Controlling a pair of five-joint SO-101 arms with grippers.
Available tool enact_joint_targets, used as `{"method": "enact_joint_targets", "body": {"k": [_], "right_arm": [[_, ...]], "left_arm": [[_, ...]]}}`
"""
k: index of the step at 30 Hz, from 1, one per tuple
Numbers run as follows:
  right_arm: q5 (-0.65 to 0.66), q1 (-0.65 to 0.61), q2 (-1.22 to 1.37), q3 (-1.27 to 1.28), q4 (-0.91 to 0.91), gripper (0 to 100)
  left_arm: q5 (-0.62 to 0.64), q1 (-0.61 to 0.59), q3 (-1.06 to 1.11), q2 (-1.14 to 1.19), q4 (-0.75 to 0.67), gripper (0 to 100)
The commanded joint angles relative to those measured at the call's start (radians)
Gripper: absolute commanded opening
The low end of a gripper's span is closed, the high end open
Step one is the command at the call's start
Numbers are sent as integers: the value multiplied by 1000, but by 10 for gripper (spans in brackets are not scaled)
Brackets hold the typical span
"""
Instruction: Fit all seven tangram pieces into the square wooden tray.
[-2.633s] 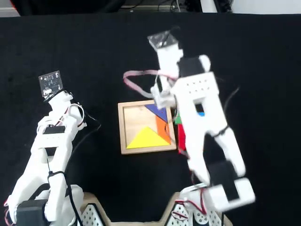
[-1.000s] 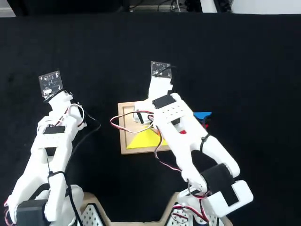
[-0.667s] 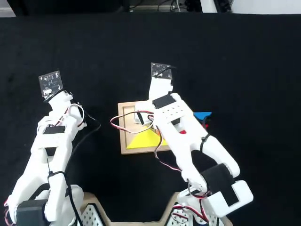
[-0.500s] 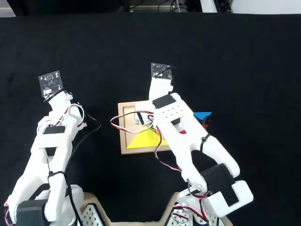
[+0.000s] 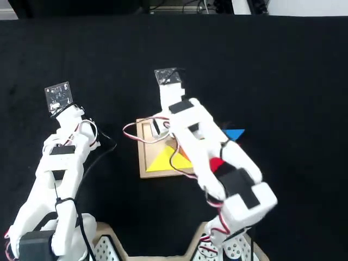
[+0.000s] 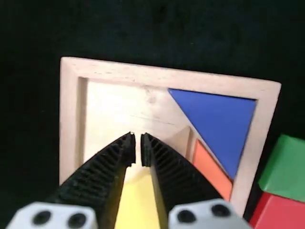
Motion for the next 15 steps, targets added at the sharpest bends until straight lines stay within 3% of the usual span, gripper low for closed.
{"method": "enact_joint_targets", "body": {"k": [1,15], "right_arm": [[5,23,50,-116,97,11],[5,25,54,-116,153,11]], "left_arm": [[-6,10,-4,-31,-18,33],[-6,10,-4,-31,-18,33]]}}
